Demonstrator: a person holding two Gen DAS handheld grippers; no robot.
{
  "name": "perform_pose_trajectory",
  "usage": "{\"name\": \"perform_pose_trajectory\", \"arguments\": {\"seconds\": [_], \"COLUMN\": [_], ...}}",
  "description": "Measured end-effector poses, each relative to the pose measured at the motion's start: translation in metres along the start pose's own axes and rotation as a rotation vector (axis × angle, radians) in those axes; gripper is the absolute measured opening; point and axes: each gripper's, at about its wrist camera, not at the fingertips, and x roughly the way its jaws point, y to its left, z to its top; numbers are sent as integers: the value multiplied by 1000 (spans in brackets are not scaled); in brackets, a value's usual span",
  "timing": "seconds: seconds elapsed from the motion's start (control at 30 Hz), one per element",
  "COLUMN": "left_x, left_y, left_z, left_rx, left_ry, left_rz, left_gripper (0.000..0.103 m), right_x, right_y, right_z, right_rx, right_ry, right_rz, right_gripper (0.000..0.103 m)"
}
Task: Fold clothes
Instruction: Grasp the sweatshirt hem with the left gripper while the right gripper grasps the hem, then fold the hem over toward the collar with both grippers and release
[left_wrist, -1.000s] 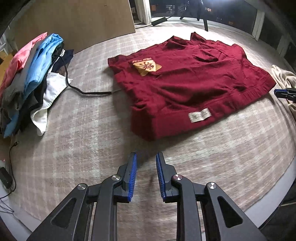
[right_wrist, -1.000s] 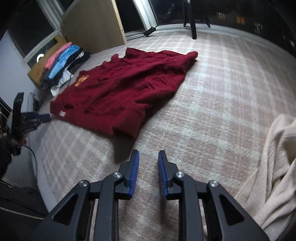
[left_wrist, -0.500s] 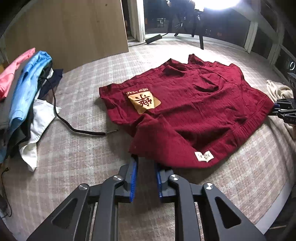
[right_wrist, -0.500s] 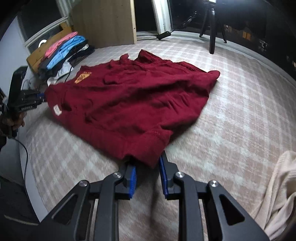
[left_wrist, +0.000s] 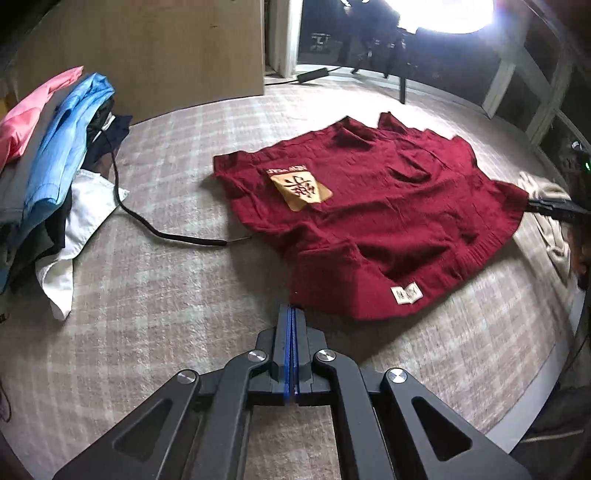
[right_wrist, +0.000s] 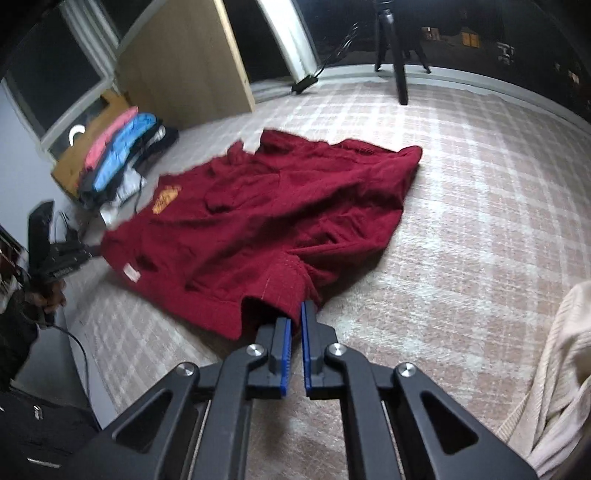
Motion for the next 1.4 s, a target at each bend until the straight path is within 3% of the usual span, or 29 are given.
{"name": "perform_pose_trajectory", "arguments": {"seconds": [0.17,0.3,0.37,0.5,0.6,0.63,0.67,0.77,0.93,1.1,1.23,1.3,1.4], "left_x": [8,6,1,-3,6,9,12,13,-7,-28,-18,-18,-36], "left_y": [-13,-7,-4,-1,-2,0,2,7,20,38,29,33,34], "left_z": [-2,-2,-4,0,7,9,12,19,36,37,20,30,80], "left_rx": [66,26,3,-21,-13,-22,-36,-57,-59,-173,-123,-139,-93], "left_ry": [-6,-30,-64,-110,-98,-92,-86,-73,-19,171,310,296,213], "left_rz": [38,51,43,-5,-26,-42,-61,-89,-102,-202,-184,-180,-130], "left_gripper": [14,18,27,27,21,4,2,2,2,2,2,2,2], "right_x": [6,9,10,10,10,10,10,12,0,-22,-7,-6,-20], "right_y": [7,10,10,9,8,7,6,4,2,-10,-5,2,17], "right_z": [1,1,0,-2,-3,-2,-1,4,14,8,-18,-11,37], "right_rx": [-33,-45,-39,-27,-17,-13,-6,17,31,179,180,176,87], "right_ry": [27,39,36,30,26,23,21,25,56,136,271,269,201], "right_rz": [-29,-44,-44,-44,-44,-39,-30,-18,-12,42,22,35,-5], "right_gripper": [7,13,15,19,19,19,18,4,4,3,3,3,3]}}
